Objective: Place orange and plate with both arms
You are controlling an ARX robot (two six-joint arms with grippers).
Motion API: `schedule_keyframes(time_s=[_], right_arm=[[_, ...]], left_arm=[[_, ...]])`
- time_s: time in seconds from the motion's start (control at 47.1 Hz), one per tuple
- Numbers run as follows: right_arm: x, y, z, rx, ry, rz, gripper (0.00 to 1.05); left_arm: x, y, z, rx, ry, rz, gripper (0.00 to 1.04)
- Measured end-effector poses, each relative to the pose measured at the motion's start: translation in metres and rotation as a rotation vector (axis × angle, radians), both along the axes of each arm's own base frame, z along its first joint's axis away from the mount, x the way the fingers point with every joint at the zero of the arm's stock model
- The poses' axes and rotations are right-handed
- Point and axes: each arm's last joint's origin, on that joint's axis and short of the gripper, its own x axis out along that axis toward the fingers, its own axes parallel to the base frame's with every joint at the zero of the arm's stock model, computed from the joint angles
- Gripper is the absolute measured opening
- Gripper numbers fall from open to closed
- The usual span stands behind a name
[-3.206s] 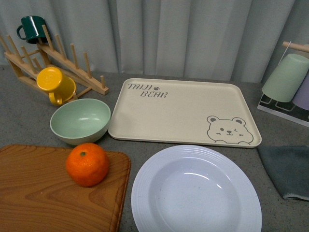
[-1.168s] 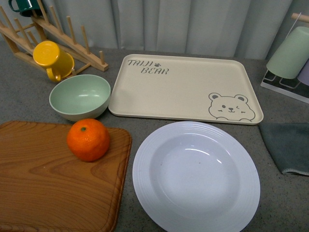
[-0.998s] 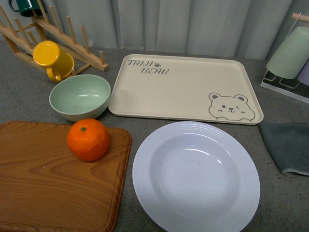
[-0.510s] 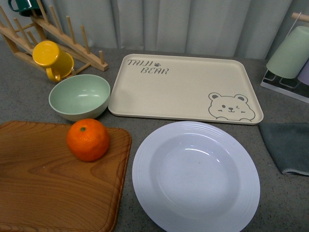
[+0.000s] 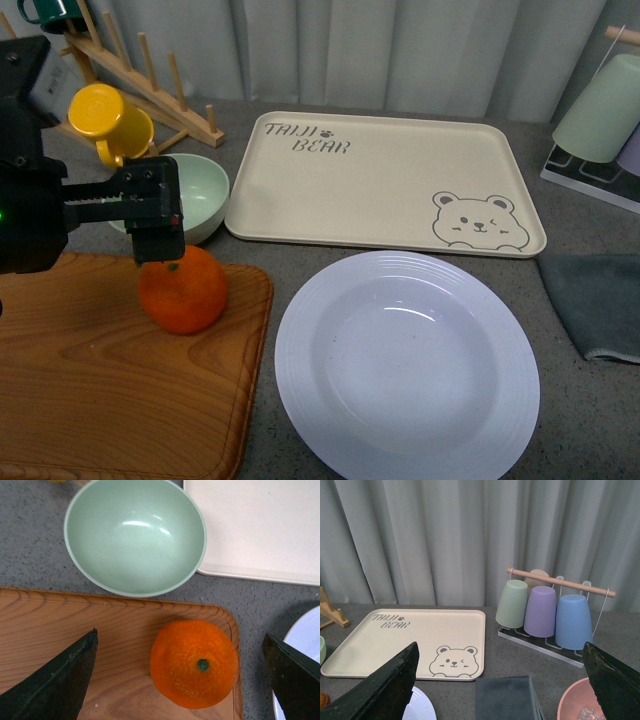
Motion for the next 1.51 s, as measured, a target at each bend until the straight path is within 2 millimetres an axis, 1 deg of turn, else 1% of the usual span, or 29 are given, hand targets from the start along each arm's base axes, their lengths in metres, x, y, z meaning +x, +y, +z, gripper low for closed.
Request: schedule_keyframes(time_s=[0.234,0.446,0.637,0.743,0.807,0.892,0.934,1.019,1.231,1.295,1.359,1.423,1.507], right_arm=[[0.000,0.000,0.000,0.000,0.000,0.000,0.96],[0.000,0.000,0.000,0.000,0.000,0.000,0.96],[0.000,0.000,0.000,0.000,0.000,0.000,0.96],[0.000,0.000,0.000,0.000,0.000,0.000,0.96],[0.000,0.000,0.000,0.000,0.000,0.000,0.96],[0.000,0.000,0.000,0.000,0.000,0.000,0.96],[0.000,0.000,0.000,0.000,0.000,0.000,0.96],[0.000,0.000,0.000,0.000,0.000,0.000,0.96],[0.000,0.000,0.000,0.000,0.000,0.000,0.96],[0.000,0.000,0.000,0.000,0.000,0.000,0.96],[0.000,0.000,0.000,0.000,0.000,0.000,0.96],[0.000,0.000,0.000,0.000,0.000,0.000,0.96],[0.000,0.000,0.000,0.000,0.000,0.000,0.96]], left_arm=[[0.005,-0.012,-0.022,0.015,0.122,-0.106,0.98],[0.010,-0.015,-0.026,0.010,0.139,-0.122,0.98],[0.010,-0.016,-0.040,0.019,0.183,-0.125,0.98],[0.011,-0.016,-0.044,0.005,0.189,-0.128,0.98],[0.012,-0.017,-0.043,-0.004,0.182,-0.128,0.97],[0.013,-0.016,-0.043,-0.017,0.179,-0.114,0.79],[0.014,-0.015,-0.043,-0.027,0.179,-0.109,0.72],[0.014,-0.015,-0.043,-0.031,0.178,-0.106,0.66],[0.014,-0.016,-0.042,-0.051,0.176,-0.111,0.64],[0.014,-0.016,-0.038,-0.068,0.169,-0.107,0.64],[0.014,-0.019,-0.029,-0.087,0.145,-0.105,0.64],[0.012,-0.025,-0.016,-0.114,0.114,-0.113,0.64],[0.004,-0.043,0.000,-0.153,0.085,-0.158,0.64]])
